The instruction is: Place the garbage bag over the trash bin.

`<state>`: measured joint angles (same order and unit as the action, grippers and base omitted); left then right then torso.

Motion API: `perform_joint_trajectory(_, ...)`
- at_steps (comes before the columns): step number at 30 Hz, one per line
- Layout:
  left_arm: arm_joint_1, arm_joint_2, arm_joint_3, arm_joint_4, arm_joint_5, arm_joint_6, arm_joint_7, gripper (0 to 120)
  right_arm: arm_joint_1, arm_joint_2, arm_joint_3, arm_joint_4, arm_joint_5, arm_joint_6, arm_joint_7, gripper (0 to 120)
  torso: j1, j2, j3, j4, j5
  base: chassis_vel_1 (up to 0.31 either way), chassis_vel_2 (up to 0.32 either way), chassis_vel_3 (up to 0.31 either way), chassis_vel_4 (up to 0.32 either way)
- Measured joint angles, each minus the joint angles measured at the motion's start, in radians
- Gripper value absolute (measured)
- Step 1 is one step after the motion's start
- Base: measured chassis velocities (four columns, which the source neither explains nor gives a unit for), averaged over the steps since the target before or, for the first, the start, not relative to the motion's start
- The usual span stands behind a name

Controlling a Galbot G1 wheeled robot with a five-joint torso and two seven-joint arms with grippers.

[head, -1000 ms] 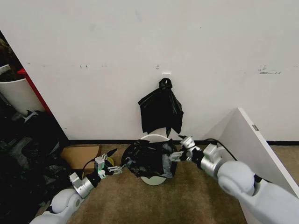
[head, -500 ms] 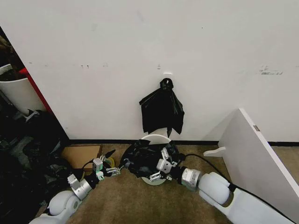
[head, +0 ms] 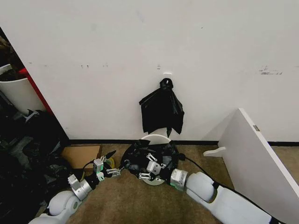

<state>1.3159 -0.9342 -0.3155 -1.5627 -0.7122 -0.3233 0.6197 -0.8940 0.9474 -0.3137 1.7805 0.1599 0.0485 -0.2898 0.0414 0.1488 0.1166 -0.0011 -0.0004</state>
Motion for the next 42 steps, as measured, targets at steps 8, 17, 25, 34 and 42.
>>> perform_joint_trajectory(8, -0.003, -0.001, 0.002, 0.005, 0.000, 0.000, 0.001, 100, 0.005, 0.003, -0.005, -0.012, 0.010, 0.007, -0.002, 22, 0.000, 0.000, 0.000, -0.0002, 0.0000, 0.000, 0.000, 0.000, 0.000)
perform_joint_trajectory(17, -0.002, -0.007, 0.004, 0.012, 0.001, 0.000, 0.001, 100, 0.012, 0.003, -0.017, -0.021, 0.043, 0.030, -0.026, 0, 0.000, 0.000, 0.000, -0.0001, 0.0000, 0.000, 0.000, 0.000, 0.000)
perform_joint_trajectory(25, 0.003, -0.008, 0.004, 0.013, 0.023, -0.015, 0.021, 100, 0.031, 0.040, -0.038, -0.053, 0.060, 0.007, 0.035, 0, 0.000, 0.000, 0.000, -0.0001, 0.0000, 0.000, 0.000, 0.000, 0.000)
perform_joint_trajectory(34, 0.015, 0.003, -0.008, 0.006, 0.068, -0.045, 0.052, 100, 0.052, 0.058, -0.038, -0.069, 0.071, -0.082, 0.185, 0, 0.000, 0.000, 0.000, 0.0000, 0.0000, 0.000, 0.000, 0.000, 0.000)
perform_joint_trajectory(42, 0.032, -0.017, -0.044, -0.018, 0.050, -0.051, 0.037, 100, 0.002, 0.005, -0.001, 0.020, 0.095, -0.049, 0.121, 15, 0.000, 0.000, 0.000, -0.0002, 0.0000, 0.000, 0.000, 0.000, 0.000)
